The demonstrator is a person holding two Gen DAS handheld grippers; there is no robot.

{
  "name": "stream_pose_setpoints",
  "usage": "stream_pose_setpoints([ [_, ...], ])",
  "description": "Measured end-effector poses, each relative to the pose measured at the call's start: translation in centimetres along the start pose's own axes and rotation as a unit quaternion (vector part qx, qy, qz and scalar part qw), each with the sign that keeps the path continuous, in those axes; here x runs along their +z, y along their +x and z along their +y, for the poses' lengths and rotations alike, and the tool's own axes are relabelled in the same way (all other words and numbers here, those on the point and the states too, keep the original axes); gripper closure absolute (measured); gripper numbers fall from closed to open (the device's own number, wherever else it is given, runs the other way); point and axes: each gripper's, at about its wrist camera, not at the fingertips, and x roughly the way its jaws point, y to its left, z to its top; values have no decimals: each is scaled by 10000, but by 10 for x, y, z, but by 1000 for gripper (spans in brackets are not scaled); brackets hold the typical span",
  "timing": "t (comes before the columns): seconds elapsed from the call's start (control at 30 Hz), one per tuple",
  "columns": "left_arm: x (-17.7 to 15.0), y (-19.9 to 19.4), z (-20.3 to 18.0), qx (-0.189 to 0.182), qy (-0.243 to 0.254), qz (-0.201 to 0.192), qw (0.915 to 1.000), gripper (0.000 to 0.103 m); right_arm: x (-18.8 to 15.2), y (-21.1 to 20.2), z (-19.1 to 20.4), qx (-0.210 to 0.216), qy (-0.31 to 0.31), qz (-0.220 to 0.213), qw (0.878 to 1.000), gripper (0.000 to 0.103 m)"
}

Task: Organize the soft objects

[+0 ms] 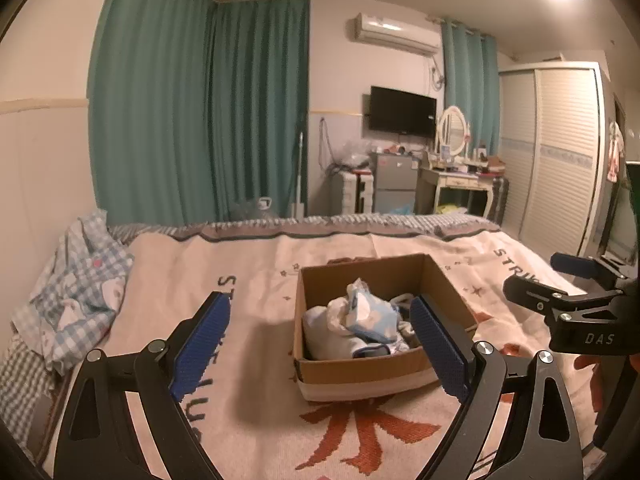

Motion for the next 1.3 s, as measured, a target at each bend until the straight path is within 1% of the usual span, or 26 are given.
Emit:
stream_pose_setpoints([
  [1.3, 1, -1, 2, 38, 52, -28, 10000, 10, -2, 3, -4, -83, 36, 33, 10000, 0],
])
